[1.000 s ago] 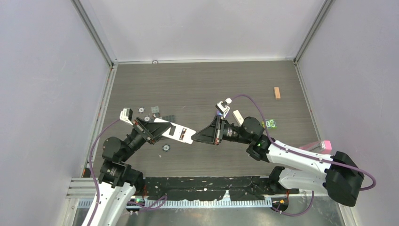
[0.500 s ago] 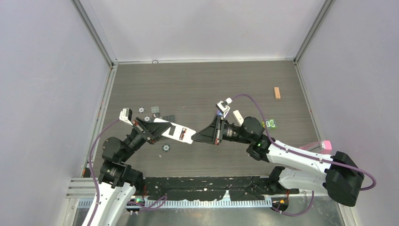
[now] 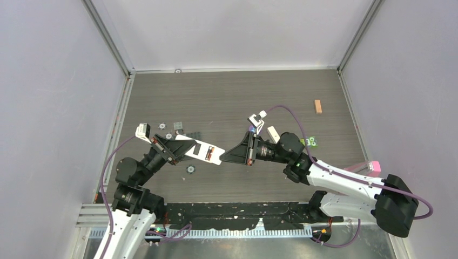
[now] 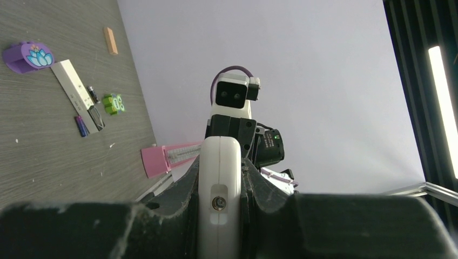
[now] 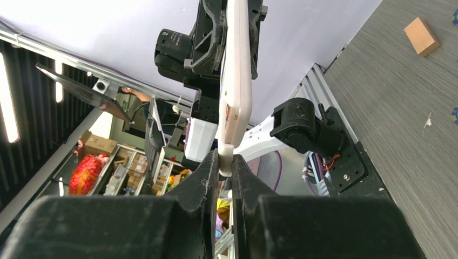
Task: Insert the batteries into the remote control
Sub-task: Load the battery cover into the remote control.
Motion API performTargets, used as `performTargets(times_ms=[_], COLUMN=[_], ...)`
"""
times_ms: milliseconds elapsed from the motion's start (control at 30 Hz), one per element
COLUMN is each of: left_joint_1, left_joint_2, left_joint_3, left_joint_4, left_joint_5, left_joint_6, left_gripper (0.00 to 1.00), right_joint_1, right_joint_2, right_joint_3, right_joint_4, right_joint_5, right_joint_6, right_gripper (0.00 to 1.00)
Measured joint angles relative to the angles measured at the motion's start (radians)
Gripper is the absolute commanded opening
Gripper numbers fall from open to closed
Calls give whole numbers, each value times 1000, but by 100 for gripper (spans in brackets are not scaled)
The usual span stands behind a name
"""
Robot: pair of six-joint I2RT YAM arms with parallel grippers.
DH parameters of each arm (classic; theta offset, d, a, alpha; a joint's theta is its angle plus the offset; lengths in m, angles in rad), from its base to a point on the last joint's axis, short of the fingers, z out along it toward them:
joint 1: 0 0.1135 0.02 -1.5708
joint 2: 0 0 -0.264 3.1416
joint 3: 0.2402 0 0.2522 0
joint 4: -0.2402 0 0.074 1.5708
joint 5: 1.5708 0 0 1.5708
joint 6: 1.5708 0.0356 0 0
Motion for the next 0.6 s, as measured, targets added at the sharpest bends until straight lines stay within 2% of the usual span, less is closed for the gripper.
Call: performTargets(times_ms=[300, 600], left_joint_1=[0, 0], left_joint_2=[2, 31], left_joint_3=[10, 16], left_joint_4=[2, 39], left_joint_5=[6, 25], left_joint_6=[4, 26], left_gripper=[0, 0], right_joint_1=[-8, -46], right_joint_2=[-9, 2], right_joint_3=[50, 53], right_joint_4=[-84, -82], right_joint_5=[-34, -93], right_joint_6=[-77, -37], right_gripper=[5, 6])
